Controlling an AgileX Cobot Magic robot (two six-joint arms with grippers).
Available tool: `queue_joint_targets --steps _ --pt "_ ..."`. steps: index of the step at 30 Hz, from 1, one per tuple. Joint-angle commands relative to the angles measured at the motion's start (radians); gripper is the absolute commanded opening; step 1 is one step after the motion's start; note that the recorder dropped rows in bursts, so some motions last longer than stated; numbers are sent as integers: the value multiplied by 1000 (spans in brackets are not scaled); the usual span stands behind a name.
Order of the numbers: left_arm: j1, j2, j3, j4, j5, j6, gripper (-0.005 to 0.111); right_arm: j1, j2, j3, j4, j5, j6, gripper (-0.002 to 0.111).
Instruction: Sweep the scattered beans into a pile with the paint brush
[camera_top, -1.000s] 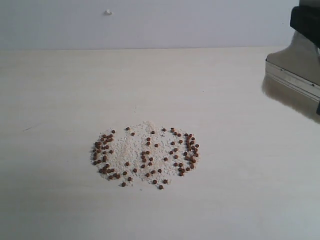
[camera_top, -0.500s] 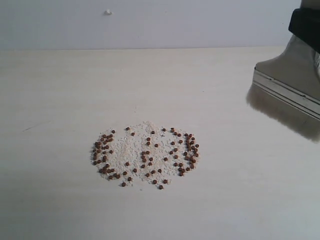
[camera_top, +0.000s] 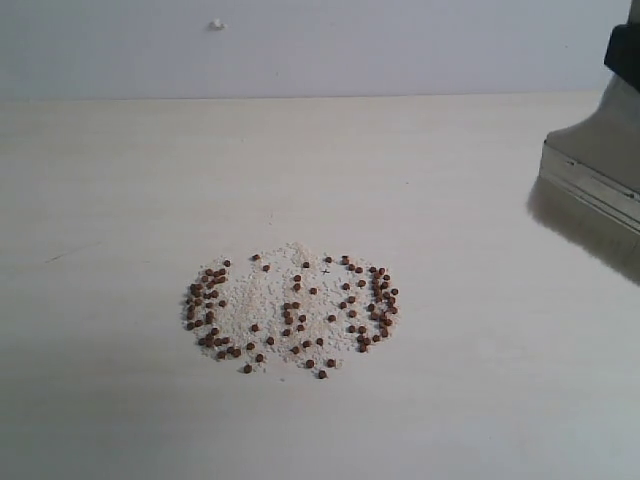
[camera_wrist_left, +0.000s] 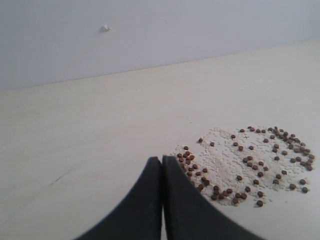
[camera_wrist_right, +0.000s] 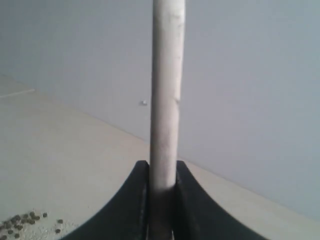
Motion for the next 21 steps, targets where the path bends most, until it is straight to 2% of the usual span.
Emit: queue_joint_targets --steps 1,2,3,4,5,6,7,9,13,21 --pt "-4 -3 4 -3 3 3 0 -3 10 -1 -433 -147 540 0" --pt "-4 -3 4 -3 3 3 0 -3 7 -1 -717 -210 935 0" --pt "-4 -3 4 -3 3 3 0 -3 6 -1 -900 -237 1125 0" --pt "-4 -3 4 -3 3 3 0 -3 4 5 -1230 -283 1464 0" --pt "-4 -3 4 -3 3 3 0 -3 4 15 -1388 -312 1628 0" --pt "-4 -3 4 -1 3 3 0 -3 4 48 -1636 -386 1859 0" --pt "-4 -3 4 -1 3 3 0 -3 -1 114 -1825 -513 2007 0" --pt "-4 -3 4 -1 3 3 0 -3 -3 203 -1887 -702 2041 0" --pt "-4 -3 4 -1 3 3 0 -3 -1 231 -1677 -673 1768 0" --pt "-4 -3 4 -1 3 3 0 -3 14 231 -1693 -660 1780 0"
